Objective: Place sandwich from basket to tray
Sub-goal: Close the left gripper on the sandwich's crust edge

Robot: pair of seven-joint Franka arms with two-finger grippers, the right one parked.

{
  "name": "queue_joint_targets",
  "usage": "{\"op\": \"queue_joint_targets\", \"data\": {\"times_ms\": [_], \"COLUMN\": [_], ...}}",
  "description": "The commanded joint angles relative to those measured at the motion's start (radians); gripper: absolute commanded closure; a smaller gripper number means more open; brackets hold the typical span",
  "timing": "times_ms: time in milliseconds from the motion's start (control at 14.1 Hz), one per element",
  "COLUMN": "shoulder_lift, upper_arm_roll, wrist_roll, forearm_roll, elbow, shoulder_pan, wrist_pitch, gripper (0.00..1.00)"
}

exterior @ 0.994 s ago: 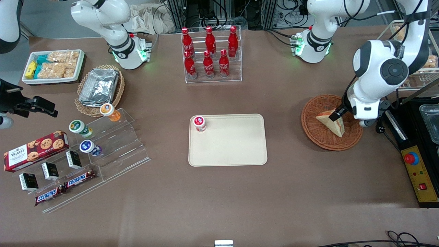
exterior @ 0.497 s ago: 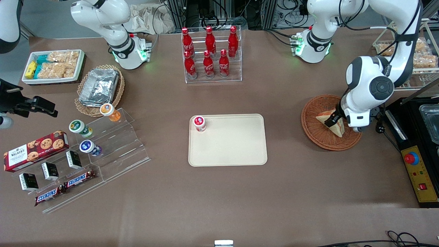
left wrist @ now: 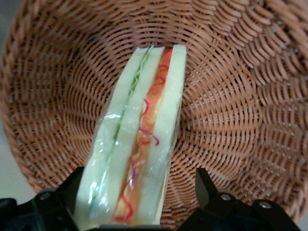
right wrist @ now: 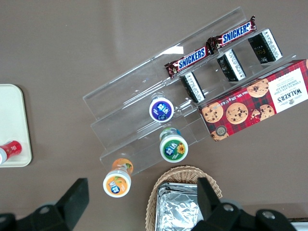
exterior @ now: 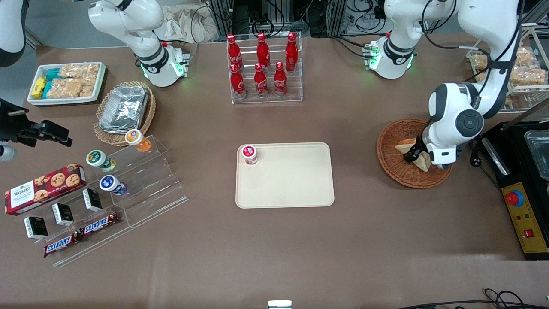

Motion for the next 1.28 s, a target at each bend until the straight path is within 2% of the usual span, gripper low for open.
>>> {"op": "queue_joint_targets", "data": {"times_ms": [0, 142, 284, 497, 781, 1065, 1206], "shoulder_lift": [0.020, 0.019, 0.013, -0.030, -0.127, -0.132, -0.125], "upper_arm_roll": [-0.005, -0.005, -0.004, -0.002, -0.007, -0.025, -0.047], "wrist_roll": [-0.067, -0.065, -0.062, -0.061, -0.042, -0.038, 0.019], "forearm_roll": [0.022, 0.022, 0.022, 0.022, 0.057, 0.054, 0.045], "elbow": [-0.011, -0.010, -0.007, -0.002, 0.058, 0.303, 0.422], "shoulder_pan": [0.002, 0.004, 0.002, 0.002, 0.001, -0.010, -0.010], "wrist_pitch": [0.074, 0.072, 0.071, 0.028, -0.136, -0.430, -0.542], "gripper": [0.09, 0.43, 0.61, 0.65, 0.65, 0.65, 0.65]}}
